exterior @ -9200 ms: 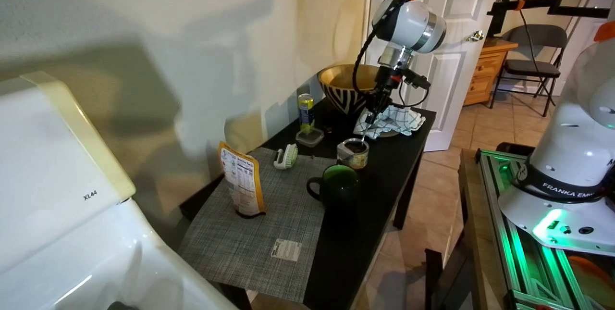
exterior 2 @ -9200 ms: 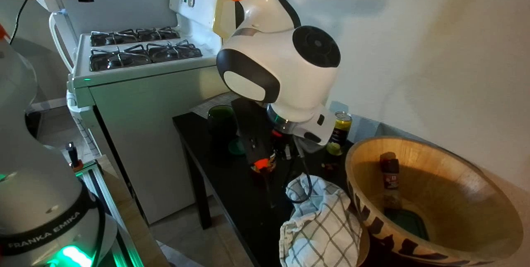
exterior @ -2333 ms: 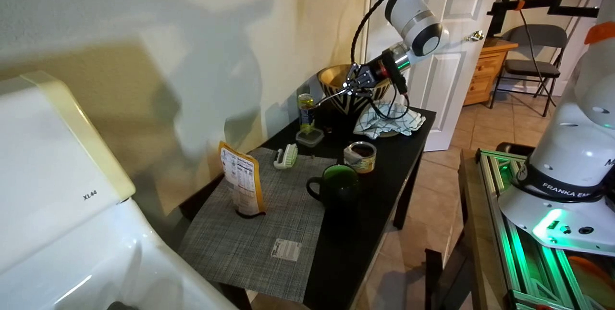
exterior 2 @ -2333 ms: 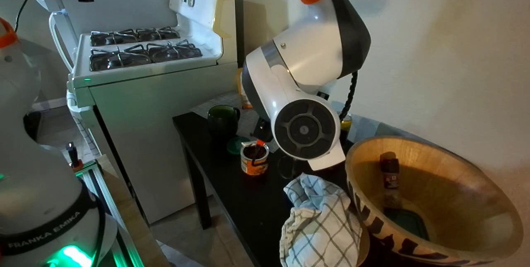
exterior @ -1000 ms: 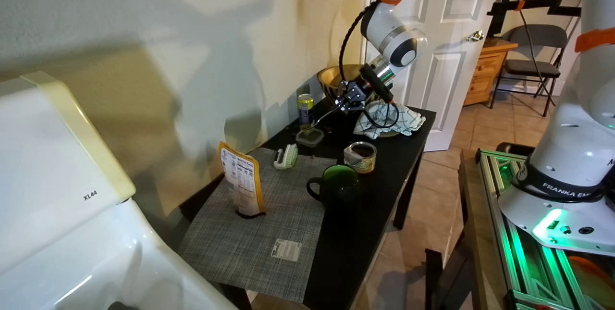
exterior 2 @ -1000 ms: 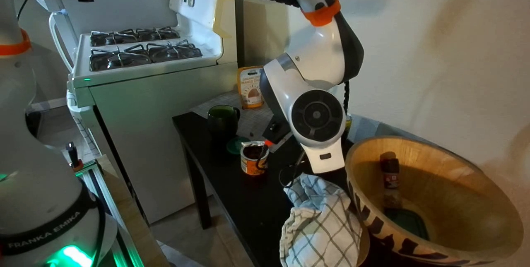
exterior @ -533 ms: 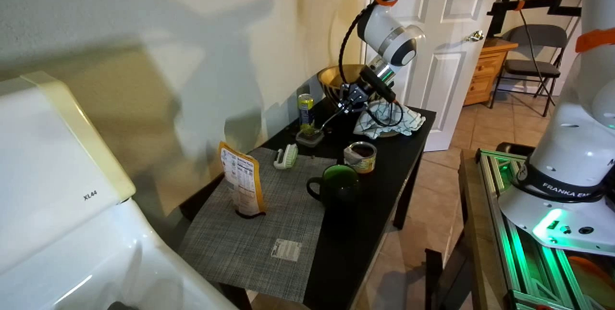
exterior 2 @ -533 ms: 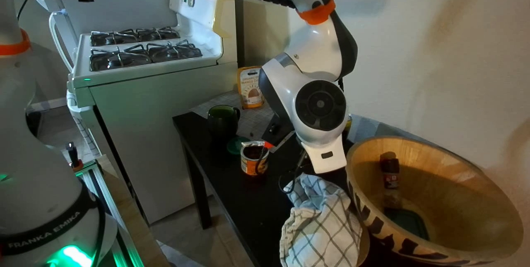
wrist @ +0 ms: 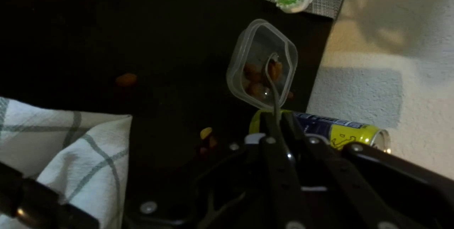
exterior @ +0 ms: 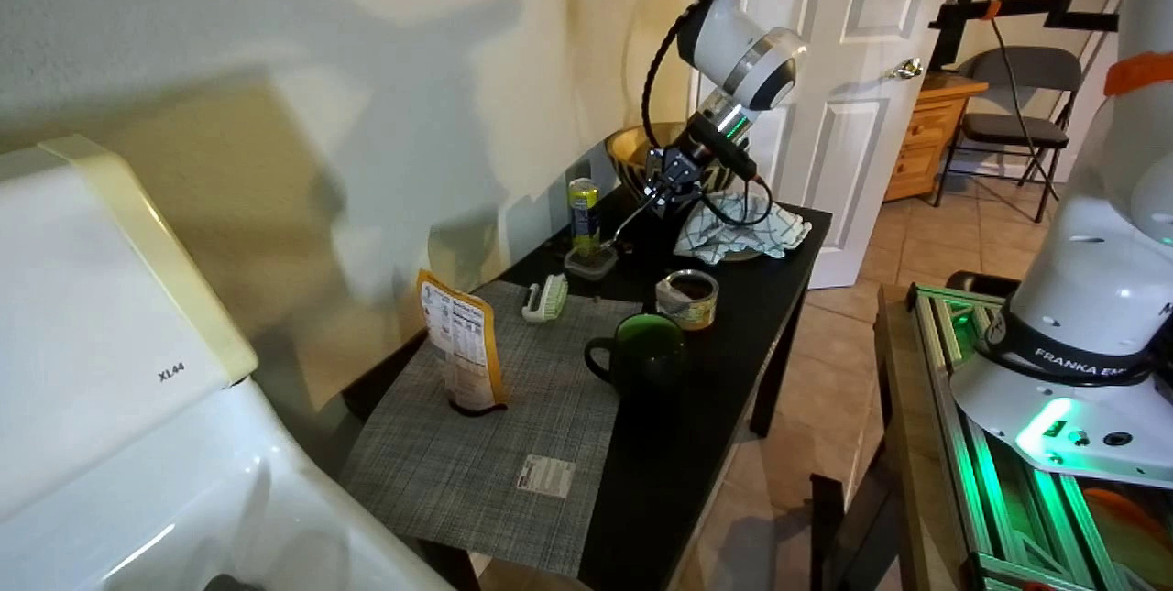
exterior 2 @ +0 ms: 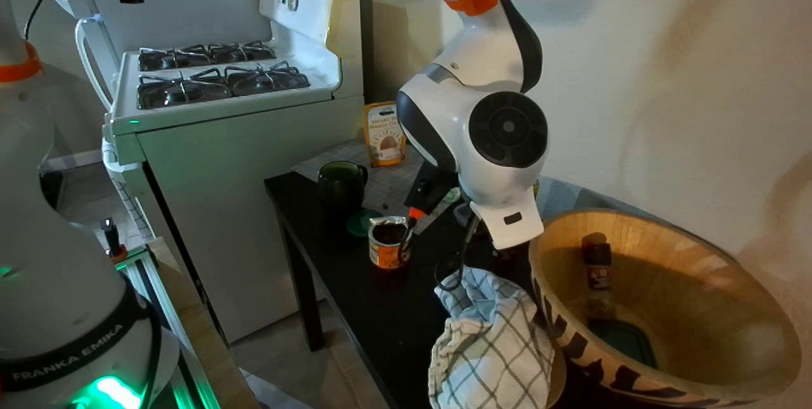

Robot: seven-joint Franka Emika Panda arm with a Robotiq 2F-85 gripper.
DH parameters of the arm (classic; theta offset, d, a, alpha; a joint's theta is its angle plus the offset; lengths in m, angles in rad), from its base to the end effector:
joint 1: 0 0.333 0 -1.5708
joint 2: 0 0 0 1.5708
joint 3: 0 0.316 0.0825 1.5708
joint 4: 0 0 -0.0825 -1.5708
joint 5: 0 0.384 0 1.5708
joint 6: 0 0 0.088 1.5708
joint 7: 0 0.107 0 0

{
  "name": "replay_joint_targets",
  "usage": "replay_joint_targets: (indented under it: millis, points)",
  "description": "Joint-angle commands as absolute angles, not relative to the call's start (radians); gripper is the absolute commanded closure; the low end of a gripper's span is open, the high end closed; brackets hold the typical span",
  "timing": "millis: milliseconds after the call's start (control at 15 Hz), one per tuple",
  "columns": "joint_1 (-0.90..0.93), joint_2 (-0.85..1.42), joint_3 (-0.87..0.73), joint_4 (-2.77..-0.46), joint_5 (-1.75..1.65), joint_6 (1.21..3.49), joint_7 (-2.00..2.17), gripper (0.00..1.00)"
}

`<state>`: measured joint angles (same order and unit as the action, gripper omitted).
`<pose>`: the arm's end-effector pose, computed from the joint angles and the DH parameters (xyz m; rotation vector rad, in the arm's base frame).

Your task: Use the spoon to transfer some contents from the can into the transparent bowl

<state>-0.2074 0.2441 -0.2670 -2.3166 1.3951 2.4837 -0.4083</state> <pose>0.4539 -0.2405 0.2333 -2.0011 1.4302 -0.3670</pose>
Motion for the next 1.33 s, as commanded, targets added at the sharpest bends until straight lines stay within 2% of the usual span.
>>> replay_joint_targets:
  millis: [0, 800, 1133, 1267]
  points:
    - [-0.203, 0.161, -0.269, -2.357, 1.254, 2.526, -0.314, 0.98]
    - [-0.204, 0.098, -0.241, -2.364, 0.855, 2.606, -0.073, 0.98]
    - [-0.239, 0.006, -0.235, -2.424, 0.884, 2.516, -0.206, 0.98]
    - [-0.269, -0.068, -0.259, -2.482, 0.920, 2.414, -0.346, 0.98]
